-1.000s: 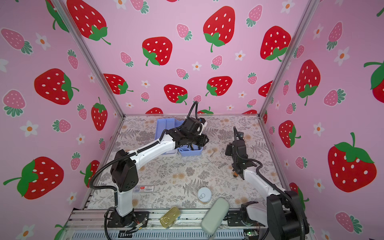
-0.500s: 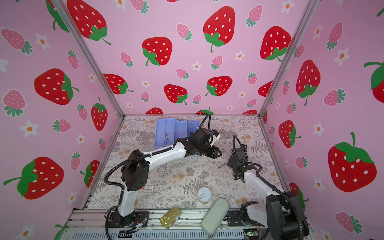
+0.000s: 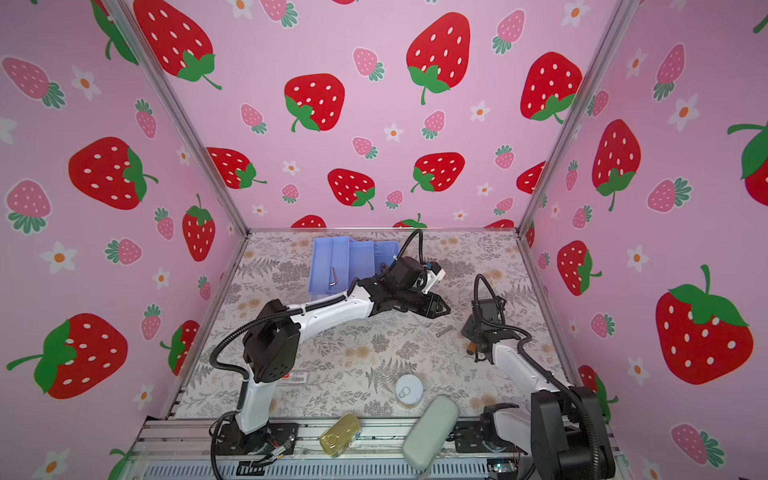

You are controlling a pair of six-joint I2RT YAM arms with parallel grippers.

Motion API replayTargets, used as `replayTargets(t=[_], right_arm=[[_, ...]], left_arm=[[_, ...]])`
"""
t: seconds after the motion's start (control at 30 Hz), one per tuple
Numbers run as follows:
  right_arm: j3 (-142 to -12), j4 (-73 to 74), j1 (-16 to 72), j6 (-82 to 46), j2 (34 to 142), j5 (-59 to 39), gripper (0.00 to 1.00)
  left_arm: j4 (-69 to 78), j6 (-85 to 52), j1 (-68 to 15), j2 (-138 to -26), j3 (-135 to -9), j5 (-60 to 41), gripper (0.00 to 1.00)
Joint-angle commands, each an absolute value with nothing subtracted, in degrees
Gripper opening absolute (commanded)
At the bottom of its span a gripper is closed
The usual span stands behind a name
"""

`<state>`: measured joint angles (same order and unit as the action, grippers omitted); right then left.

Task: Pack the tool kit
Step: 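Lower the right gripper onto the wooden-handled screwdriver and grasp it, then lift the screwdriver with the right gripper and carry it over the box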

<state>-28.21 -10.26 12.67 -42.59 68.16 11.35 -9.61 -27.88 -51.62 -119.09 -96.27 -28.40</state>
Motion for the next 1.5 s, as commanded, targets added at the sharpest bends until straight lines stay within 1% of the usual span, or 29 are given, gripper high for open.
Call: replayTargets(t=[0.0,0.07,0.17,0.27,0.47,0.6,0.83,1.0,1.1,1.17,1.27,1.37,1.47], right_arm=[[-26.98,-10.03,12.23,-44.04,70.16,10.4,0.54],[-26.64,-9.21,12.13,-44.17,71.36,9.76,0.52],[-26.06,-7.85,12.0,-44.46,72.1,8.89,0.45],[-26.0,-6.8,11.79,-44.2,72.58,8.08,0.41],[-26.5,-5.15,11.78,-42.92,74.27,6.27,0.36],[-26.74,-3.65,11.72,-41.94,75.56,4.73,0.3],[-24.6,2.74,11.74,-40.58,74.83,0.7,0.09],[-27.26,2.56,11.75,-38.64,71.53,0.8,0.01],[-29.44,2.37,11.61,-39.07,68.83,0.55,0.0],[-30.52,3.07,11.63,-39.95,67.01,-0.53,0.0],[-31.09,6.04,11.62,-41.86,64.02,-3.27,0.0],[-33.49,7.98,11.68,-41.95,64.13,-7.11,0.0],[-38.02,8.15,11.76,-40.43,67.34,-11.62,0.0]], left_arm=[[-9.07,-26.66,-52.52,-119.05,-96.57,-29.6,0.37],[-9.24,-26.6,-52.73,-119.01,-96.68,-29.43,0.37],[-9.25,-26.74,-52.83,-118.91,-96.92,-29.53,0.37],[-9.52,-26.8,-53.15,-118.83,-97.25,-29.53,0.37],[-9.87,-26.89,-53.88,-118.65,-98.32,-29.1,0.37],[-10.0,-27.29,-54.06,-119.3,-99.21,-28.83,0.37],[-11.14,-27.08,-53.81,-120.06,-100.04,-27.56,0.37],[-11.25,-27.08,-53.79,-119.97,-100.29,-27.33,0.37],[-11.91,-27.77,-53.78,-120.02,-100.14,-27.2,0.38],[-11.56,-28.26,-53.79,-119.52,-98.88,-25.99,0.45],[-10.64,-29.05,-53.74,-118.5,-97.06,-23.37,0.51],[-11.78,-28.92,-53.5,-117.77,-97.87,-22.05,0.52],[-11.03,-29.0,-53.44,-116.48,-96.95,-20.08,0.52]])
